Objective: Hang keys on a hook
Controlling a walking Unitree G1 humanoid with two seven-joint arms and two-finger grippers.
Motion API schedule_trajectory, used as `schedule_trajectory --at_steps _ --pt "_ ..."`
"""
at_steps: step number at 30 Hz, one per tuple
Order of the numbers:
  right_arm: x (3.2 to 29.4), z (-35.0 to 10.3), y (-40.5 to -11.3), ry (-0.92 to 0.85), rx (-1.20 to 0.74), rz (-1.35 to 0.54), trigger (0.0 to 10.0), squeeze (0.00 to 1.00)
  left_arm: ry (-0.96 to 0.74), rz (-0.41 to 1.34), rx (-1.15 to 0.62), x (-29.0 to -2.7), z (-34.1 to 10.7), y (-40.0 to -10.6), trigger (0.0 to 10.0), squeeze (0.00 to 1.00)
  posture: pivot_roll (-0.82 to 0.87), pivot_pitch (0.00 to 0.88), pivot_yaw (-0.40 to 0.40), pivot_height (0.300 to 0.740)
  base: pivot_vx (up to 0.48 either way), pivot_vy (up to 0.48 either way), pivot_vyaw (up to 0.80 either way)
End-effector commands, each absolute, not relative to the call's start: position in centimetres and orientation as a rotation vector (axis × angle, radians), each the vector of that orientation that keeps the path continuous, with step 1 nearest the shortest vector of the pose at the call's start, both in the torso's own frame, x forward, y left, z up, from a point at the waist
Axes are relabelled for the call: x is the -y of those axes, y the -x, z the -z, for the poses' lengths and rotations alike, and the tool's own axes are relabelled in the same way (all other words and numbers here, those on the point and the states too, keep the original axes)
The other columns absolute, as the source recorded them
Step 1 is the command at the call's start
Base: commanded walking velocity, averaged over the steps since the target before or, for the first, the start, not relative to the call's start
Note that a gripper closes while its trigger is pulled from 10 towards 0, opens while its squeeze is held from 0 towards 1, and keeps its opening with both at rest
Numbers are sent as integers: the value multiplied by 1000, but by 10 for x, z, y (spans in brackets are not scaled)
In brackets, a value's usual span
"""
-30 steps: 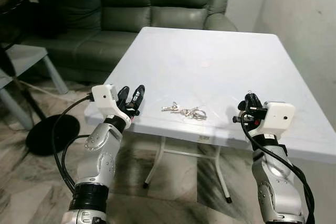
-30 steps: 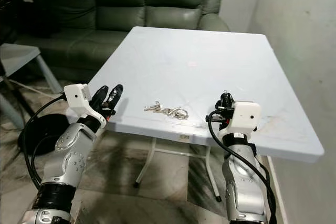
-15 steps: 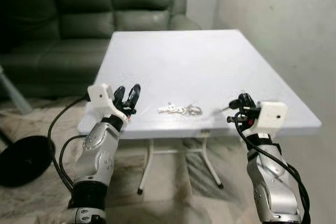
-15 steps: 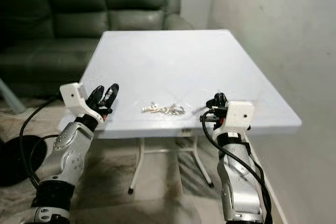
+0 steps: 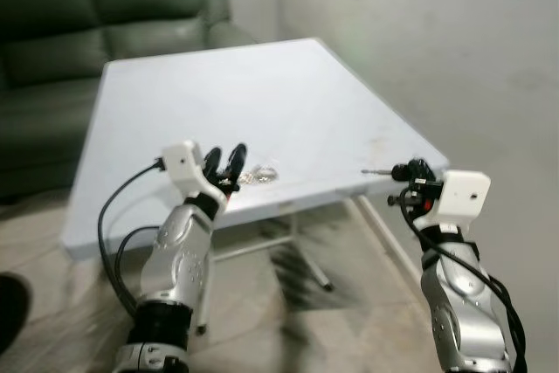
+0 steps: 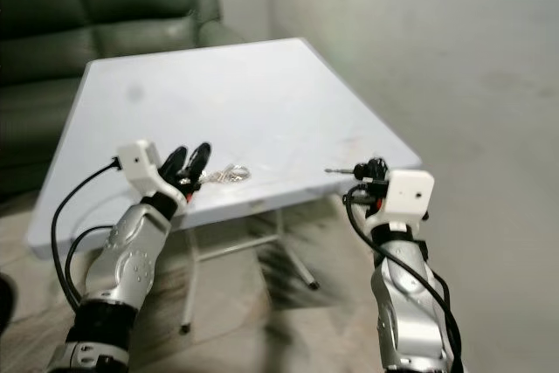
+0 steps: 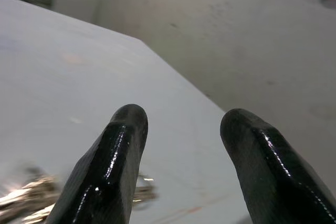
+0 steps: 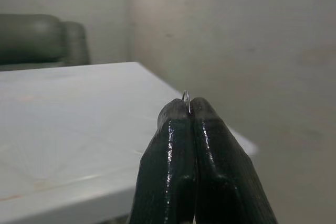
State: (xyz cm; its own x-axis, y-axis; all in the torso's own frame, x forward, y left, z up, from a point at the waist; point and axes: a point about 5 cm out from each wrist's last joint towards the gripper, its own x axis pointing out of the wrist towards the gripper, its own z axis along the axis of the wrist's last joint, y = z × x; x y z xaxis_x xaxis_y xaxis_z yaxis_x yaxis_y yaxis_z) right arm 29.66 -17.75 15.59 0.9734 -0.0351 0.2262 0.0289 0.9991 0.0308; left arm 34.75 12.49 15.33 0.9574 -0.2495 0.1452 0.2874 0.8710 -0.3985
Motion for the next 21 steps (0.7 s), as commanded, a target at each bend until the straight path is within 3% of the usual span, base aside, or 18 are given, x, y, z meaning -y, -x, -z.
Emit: schedule_trajectory --at_steps 1,21 --pt "176 -161 -297 -25 244 32 10000 0 421 264 75 -127 -154 -350 10000 0 -21 46 28 740 0 0 -756" --pt "173 -160 -297 -23 241 23 10000 0 388 276 52 -121 -152 -352 10000 0 -21 22 30 740 0 0 -751"
